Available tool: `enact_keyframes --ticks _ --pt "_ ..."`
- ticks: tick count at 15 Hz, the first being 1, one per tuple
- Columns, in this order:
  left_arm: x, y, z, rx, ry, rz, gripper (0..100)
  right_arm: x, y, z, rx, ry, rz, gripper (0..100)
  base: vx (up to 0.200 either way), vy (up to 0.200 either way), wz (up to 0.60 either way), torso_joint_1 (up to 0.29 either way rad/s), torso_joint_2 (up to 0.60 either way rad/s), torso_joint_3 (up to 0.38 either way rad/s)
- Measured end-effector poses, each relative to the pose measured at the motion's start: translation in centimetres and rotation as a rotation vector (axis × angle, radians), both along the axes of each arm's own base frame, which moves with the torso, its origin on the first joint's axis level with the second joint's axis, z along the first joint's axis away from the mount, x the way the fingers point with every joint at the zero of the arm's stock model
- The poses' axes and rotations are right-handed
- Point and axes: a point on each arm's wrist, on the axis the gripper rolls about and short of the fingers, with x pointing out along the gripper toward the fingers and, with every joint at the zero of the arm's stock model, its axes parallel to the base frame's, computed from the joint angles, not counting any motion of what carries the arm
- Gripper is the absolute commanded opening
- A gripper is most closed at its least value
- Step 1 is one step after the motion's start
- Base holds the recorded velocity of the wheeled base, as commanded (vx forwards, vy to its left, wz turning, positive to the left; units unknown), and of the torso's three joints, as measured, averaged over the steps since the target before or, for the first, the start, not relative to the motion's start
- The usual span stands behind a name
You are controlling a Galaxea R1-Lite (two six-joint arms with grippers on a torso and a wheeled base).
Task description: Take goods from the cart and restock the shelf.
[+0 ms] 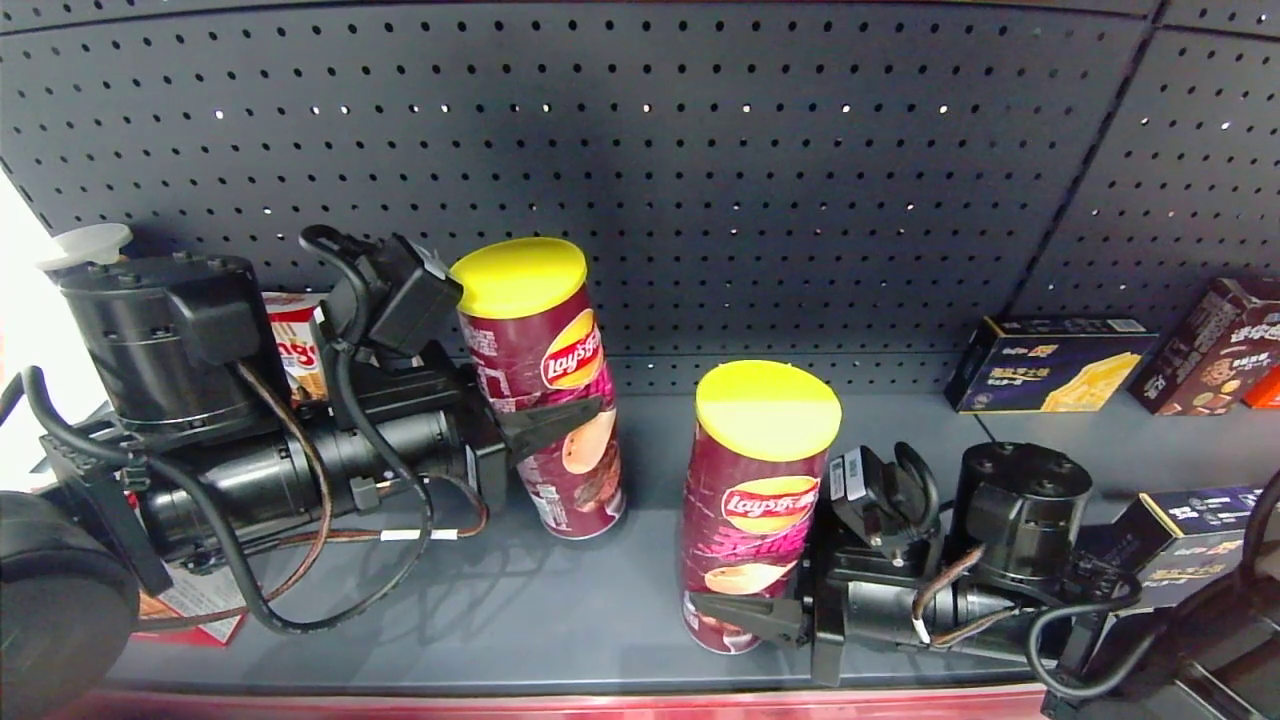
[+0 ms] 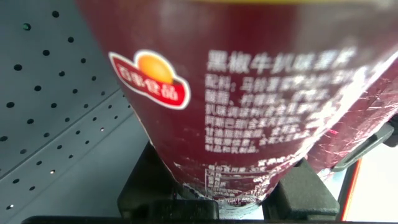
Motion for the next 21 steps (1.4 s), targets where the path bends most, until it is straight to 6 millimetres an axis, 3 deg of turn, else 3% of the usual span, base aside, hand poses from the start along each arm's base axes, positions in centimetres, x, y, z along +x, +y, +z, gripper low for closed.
enact_keyframes --ticks 1,7,12,16,19,21 --pt "0.0 0.0 0.0 0.000 0.001 0.000 0 0.1 0.0 -0.1 -0.001 0.002 -0.001 100 0.000 0.000 0.00 0.000 0.00 0.000" --pt "-0.2 0.0 -0.2 0.002 0.004 -0.002 0 0.1 -0.1 0.0 0.012 -0.020 -0.006 100 0.000 0.000 0.00 0.000 0.00 0.000" --pt "-0.2 0.0 -0.2 0.002 0.004 -0.002 0 -1.3 -1.9 2.1 0.046 -0.067 -0.043 100 0.000 0.000 0.00 0.000 0.00 0.000" --pt "-0.2 0.0 -0.2 0.003 0.006 -0.001 0 -4.5 -5.7 4.8 0.093 -0.139 -0.127 100 0.000 0.000 0.00 0.000 0.00 0.000" --pt "-0.2 0.0 -0.2 0.003 0.006 0.001 0 -6.5 -9.6 6.7 0.135 -0.217 -0.312 100 0.000 0.000 0.00 0.000 0.00 0.000" --pt "-0.2 0.0 -0.2 0.003 0.004 0.004 0 -8.4 -12.0 6.9 0.142 -0.246 -0.413 100 0.000 0.000 0.00 0.000 0.00 0.000"
